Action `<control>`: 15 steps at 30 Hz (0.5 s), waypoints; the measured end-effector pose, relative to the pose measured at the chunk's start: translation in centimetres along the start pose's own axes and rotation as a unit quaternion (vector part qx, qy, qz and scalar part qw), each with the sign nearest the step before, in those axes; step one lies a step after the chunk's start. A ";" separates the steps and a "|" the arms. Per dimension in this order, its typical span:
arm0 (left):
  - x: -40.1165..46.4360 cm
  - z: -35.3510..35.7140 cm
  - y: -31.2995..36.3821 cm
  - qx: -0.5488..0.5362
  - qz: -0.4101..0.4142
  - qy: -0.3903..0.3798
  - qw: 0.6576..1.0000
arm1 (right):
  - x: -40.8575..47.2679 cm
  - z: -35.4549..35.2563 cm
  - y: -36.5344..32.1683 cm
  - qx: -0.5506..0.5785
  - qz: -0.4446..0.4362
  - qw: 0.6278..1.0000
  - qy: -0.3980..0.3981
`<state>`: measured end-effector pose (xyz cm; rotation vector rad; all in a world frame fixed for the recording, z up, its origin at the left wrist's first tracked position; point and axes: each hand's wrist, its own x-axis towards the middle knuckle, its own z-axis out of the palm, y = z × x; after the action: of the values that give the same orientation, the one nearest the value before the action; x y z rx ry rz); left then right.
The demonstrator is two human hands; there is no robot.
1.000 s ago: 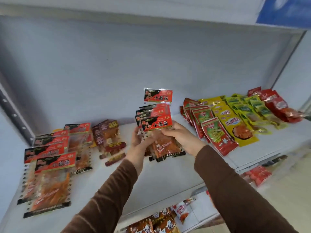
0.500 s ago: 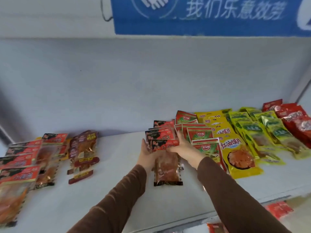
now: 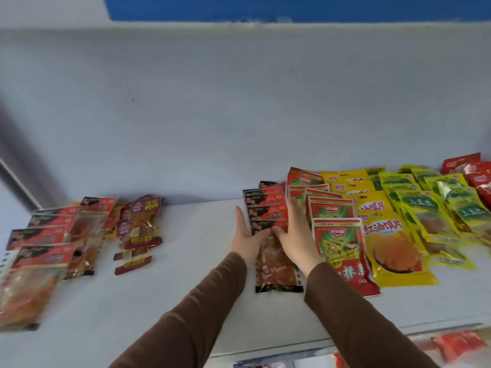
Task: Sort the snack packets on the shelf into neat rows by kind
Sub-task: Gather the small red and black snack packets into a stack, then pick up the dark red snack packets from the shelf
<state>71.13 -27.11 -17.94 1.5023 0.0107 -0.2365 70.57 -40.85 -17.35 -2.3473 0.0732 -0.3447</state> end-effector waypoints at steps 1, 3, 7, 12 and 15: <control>-0.3 -0.5 0.0 0.021 0.011 0.006 1.000 | -0.4 0.1 -0.1 -0.022 -0.023 0.999 0.016; -1.1 -1.8 0.1 0.089 0.044 0.035 0.994 | -1.2 0.2 -0.8 -0.038 -0.081 0.995 0.039; -2.9 -6.2 0.6 0.193 0.082 0.092 0.974 | -2.3 0.8 -4.0 -0.041 -0.165 0.985 0.039; -5.4 -12.6 1.4 0.275 0.118 0.137 0.944 | -3.5 3.9 -9.0 0.062 -0.197 0.978 -0.020; -6.4 -16.9 1.9 0.304 0.116 0.171 0.930 | -3.3 7.3 -11.8 0.161 -0.135 0.971 -0.111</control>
<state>67.54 -9.34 -16.37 2.1293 0.0420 0.2430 68.77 -26.96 -14.88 -2.0571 -0.3863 -0.2042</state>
